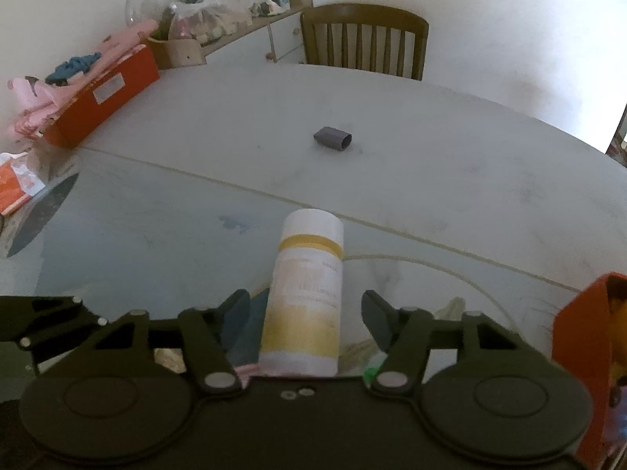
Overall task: Organize rigid objects
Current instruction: 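Grasp the orange snack wrapper with the left tool while the right tool grasps the white bottle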
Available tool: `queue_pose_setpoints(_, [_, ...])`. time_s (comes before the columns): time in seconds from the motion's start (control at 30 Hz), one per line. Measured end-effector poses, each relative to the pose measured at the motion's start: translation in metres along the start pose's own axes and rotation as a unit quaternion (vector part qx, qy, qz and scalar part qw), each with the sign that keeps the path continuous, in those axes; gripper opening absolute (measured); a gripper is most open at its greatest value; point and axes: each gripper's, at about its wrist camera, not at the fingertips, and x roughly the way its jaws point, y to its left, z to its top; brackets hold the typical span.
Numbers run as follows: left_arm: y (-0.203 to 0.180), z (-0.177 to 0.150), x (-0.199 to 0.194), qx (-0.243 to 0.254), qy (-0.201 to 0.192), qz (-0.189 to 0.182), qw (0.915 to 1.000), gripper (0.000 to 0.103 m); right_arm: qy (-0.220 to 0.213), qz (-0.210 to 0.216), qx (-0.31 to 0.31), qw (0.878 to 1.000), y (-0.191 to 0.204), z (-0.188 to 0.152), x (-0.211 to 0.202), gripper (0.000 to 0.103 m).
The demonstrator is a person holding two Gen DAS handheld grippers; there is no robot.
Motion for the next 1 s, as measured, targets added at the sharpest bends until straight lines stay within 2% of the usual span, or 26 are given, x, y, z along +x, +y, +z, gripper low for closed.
queue_pose_setpoints(0.3, [0.001,0.001,0.001,-0.001,-0.003,0.009,1.0000,0.022,0.019,-0.016,-0.011,1.000,0.006,0.000,0.017,0.050])
queue_pose_setpoints(0.53, [0.004,0.002,0.002,-0.014,-0.002,0.015,0.9998,0.021,0.018,-0.026,-0.016,0.999,0.010,-0.002,0.016,0.044])
queue_pose_setpoints(1.0, [0.007,0.010,-0.017,-0.049,-0.012,0.019,0.9986,0.021,-0.014,-0.031,-0.031,0.999,0.021,-0.010,-0.019,0.044])
